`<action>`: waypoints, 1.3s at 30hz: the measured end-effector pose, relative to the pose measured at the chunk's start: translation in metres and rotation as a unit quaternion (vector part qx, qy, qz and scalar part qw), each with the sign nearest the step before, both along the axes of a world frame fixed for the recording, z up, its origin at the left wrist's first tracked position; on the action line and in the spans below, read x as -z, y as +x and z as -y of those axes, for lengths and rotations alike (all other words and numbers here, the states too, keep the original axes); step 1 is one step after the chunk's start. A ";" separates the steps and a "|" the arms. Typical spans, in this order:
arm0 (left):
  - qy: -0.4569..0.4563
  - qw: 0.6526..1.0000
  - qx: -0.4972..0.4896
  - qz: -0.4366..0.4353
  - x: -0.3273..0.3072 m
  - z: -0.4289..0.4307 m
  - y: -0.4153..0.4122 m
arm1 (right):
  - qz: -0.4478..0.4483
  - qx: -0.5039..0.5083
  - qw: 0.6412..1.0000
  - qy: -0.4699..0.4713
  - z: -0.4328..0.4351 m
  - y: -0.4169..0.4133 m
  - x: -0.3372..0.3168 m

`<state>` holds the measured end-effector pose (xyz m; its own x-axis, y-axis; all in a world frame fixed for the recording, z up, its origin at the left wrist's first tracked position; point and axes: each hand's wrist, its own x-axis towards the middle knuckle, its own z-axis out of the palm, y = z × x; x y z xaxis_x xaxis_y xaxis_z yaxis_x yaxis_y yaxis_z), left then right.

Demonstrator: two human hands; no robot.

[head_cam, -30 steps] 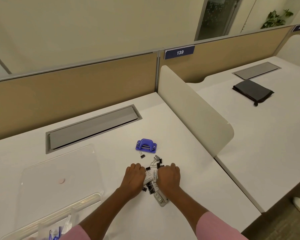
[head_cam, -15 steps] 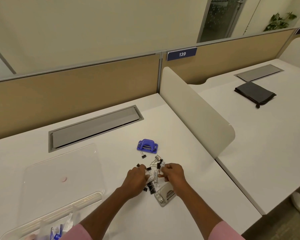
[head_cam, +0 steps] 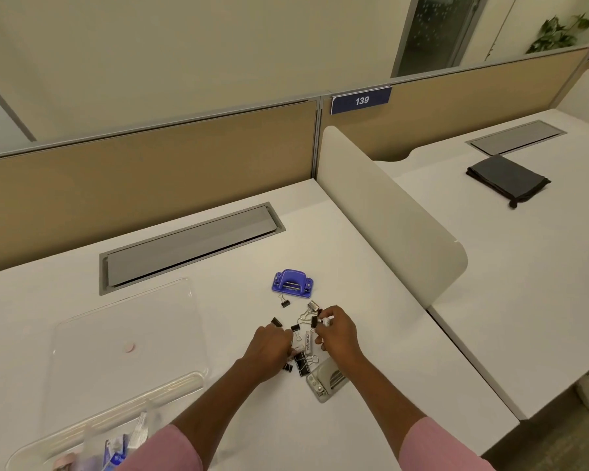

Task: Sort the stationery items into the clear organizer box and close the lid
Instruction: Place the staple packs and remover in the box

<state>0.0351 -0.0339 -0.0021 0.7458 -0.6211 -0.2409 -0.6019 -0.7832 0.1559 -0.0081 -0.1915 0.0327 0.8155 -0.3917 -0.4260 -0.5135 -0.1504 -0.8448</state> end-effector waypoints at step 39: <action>-0.453 0.731 -0.450 -0.242 -0.069 -0.208 -0.140 | -0.033 -0.118 0.961 0.249 -0.123 -0.034 -0.044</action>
